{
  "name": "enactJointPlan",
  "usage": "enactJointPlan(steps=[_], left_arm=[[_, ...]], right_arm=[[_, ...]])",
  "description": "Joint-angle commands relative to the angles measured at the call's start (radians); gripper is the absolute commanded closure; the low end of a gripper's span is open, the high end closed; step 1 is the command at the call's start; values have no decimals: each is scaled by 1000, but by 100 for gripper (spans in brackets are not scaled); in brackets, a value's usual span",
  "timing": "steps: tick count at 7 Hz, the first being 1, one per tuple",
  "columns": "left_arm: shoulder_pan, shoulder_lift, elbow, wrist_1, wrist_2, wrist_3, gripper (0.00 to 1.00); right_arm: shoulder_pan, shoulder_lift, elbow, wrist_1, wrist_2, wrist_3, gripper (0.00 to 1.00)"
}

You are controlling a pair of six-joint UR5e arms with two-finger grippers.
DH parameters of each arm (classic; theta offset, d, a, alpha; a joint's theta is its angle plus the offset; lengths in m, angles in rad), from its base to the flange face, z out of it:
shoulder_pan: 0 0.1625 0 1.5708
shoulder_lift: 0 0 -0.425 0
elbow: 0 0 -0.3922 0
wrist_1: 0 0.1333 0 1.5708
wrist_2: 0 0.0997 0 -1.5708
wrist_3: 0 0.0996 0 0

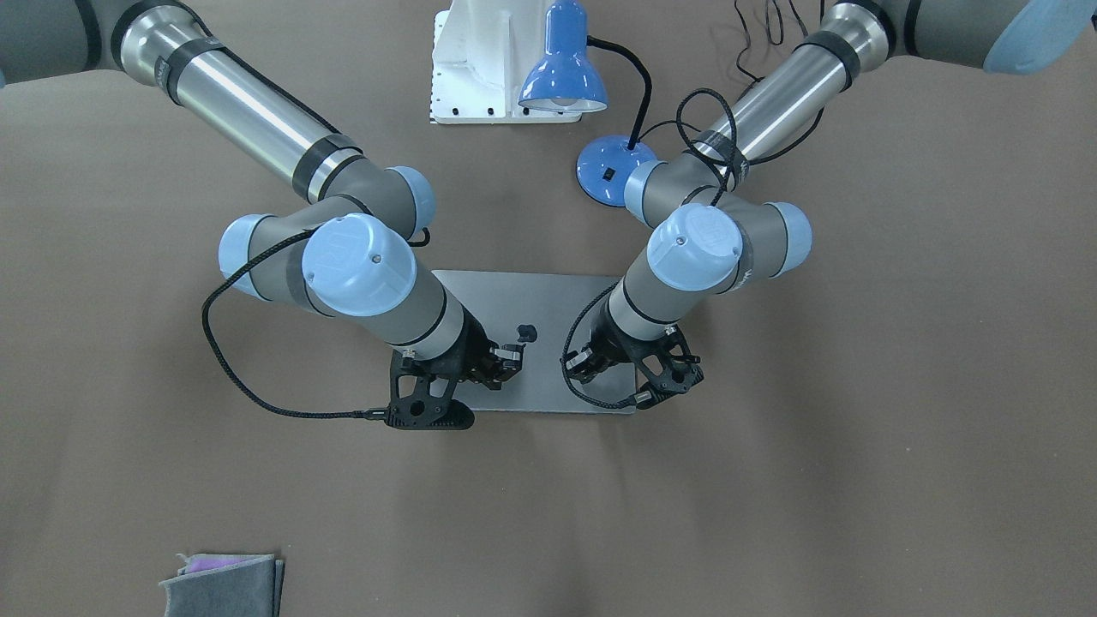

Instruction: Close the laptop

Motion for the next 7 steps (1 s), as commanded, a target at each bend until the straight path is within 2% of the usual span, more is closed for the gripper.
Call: enactJointPlan(steps=[1, 2, 3, 4, 5, 6, 7], left_arm=[[-76, 40, -110, 11, -26, 28, 1], [-124, 109, -173, 21, -72, 51, 1], [-191, 219, -286, 32, -61, 204, 1], [-255, 319, -410, 134, -63, 320, 1], [-344, 337, -516, 349, -72, 493, 1], [-400, 375, -664, 655, -61, 736, 1], [-428, 453, -796, 811, -55, 928, 1]], right_arm=[[117, -106, 137, -11, 118, -9, 0], [188, -197, 216, -32, 143, -64, 0], [231, -263, 297, -134, 132, -136, 0], [275, -330, 370, -271, 106, -299, 0], [311, -407, 438, -439, 39, -513, 0], [355, -440, 472, -606, -42, -746, 0], [415, -458, 480, -760, -67, -992, 0]])
